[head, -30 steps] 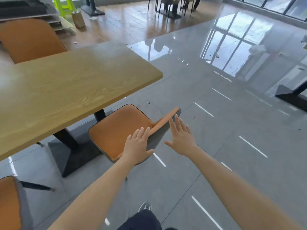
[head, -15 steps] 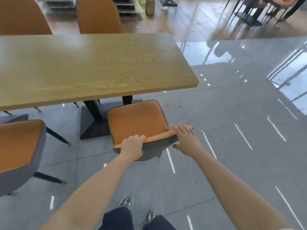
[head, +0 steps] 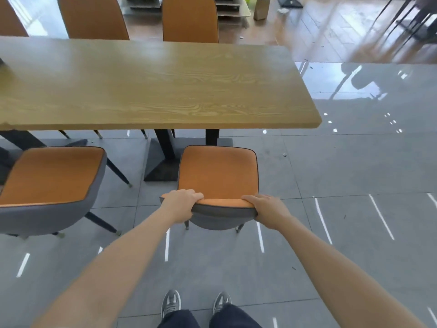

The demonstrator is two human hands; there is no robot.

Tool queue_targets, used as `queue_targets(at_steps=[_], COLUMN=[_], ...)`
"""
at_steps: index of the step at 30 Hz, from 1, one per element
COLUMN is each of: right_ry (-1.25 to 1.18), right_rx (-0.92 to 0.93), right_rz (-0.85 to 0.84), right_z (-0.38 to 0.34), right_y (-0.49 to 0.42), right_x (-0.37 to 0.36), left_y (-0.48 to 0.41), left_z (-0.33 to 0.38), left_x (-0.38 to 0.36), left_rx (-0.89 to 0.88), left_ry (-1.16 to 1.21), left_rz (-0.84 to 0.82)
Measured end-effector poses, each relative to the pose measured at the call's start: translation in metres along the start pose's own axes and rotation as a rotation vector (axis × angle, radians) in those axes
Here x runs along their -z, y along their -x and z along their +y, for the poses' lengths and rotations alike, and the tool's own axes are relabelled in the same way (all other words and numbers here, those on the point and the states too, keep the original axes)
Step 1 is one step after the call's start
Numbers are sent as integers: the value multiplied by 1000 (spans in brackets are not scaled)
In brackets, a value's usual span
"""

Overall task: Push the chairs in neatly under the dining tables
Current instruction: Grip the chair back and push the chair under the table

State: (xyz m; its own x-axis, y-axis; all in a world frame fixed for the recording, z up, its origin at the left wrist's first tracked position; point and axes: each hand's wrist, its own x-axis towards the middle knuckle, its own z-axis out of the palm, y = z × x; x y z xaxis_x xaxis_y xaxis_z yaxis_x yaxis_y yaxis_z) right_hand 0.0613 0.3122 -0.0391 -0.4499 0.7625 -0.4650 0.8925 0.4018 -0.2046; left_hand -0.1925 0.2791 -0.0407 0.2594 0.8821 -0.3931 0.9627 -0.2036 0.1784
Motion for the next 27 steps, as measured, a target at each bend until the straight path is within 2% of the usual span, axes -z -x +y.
queue_targets(at_steps=[7, 14, 21, 27], right_ry=[-73, -23, -8, -7], right_rx=[30, 44, 145, 193], right_rz=[93, 73, 124, 100], right_z=[-54, -62, -88, -103], right_y=[6, 20, 6, -24], right_x=[-32, -43, -33, -15], left_y=[34, 61, 83, 81], left_z=[-41, -39, -63, -84], left_x=[-8, -33, -41, -26], left_rx=[4, -10, 65, 116], left_ry=[-19, -26, 21, 23], left_rz=[49, 67, 101, 79])
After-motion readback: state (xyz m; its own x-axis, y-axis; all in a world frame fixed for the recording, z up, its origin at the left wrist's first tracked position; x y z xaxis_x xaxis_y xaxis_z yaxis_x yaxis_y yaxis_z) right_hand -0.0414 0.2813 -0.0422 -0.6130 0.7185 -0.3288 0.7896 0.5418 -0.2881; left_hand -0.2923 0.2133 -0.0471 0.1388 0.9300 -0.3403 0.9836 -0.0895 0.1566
